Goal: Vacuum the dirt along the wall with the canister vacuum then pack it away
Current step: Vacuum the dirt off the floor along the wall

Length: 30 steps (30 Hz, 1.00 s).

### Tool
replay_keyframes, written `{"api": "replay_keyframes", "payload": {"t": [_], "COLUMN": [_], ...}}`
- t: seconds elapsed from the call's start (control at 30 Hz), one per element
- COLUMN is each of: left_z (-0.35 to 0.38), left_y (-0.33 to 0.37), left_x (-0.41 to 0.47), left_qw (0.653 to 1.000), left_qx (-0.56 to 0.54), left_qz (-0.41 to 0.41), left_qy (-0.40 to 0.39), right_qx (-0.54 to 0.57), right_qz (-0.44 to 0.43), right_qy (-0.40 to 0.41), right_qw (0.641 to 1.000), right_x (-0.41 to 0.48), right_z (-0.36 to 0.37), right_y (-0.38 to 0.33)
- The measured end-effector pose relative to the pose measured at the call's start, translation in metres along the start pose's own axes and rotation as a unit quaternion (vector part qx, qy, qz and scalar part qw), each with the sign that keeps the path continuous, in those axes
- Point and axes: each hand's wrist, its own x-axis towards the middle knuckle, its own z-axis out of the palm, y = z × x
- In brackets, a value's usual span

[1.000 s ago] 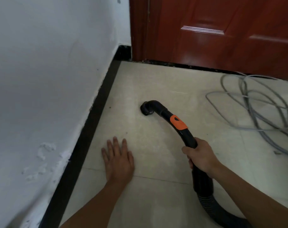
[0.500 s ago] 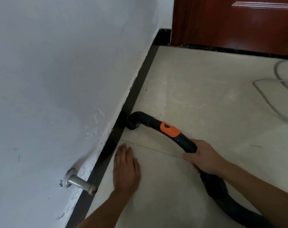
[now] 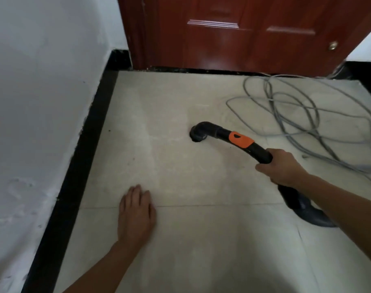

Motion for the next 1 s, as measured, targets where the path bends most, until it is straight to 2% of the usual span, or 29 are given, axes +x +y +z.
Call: {"api": "replay_keyframes", "payload": {"t": [0.2, 0.37, 0.43, 0.53, 0.7, 0.83, 1.0], "left_z": [-0.008, -0.022, -0.037, -0.068, -0.128, -0.185, -0.271], "left_y": [0.03, 0.037, 0.041, 0.05, 0.07, 0.098, 0.14], "left_x": [0.053, 0.061, 0.052, 0.038, 0.011, -0.007, -0.015], "left_qw": [0.994, 0.987, 0.978, 0.957, 0.943, 0.937, 0.923], "left_qx": [0.047, 0.071, 0.076, 0.081, 0.023, -0.023, -0.083], "left_qz": [0.065, 0.066, 0.058, 0.028, -0.06, -0.099, -0.142], "left_qy": [-0.076, -0.127, -0.188, -0.276, -0.325, -0.334, -0.347], "right_qx": [-0.087, -0.142, -0.155, -0.181, -0.265, -0.244, -0.159], "right_qz": [0.045, 0.071, 0.075, 0.08, 0.056, 0.044, 0.047], "right_qy": [0.038, -0.045, -0.062, -0.102, -0.193, -0.243, -0.212], "right_qw": [0.994, 0.986, 0.983, 0.975, 0.943, 0.938, 0.963], "right_x": [0.033, 0.043, 0.035, 0.008, -0.049, -0.099, -0.157], "right_z": [-0.075, -0.118, -0.127, -0.138, -0.138, -0.141, -0.183], "right_y": [0.03, 0.04, 0.044, 0.047, 0.043, 0.018, -0.044]}}
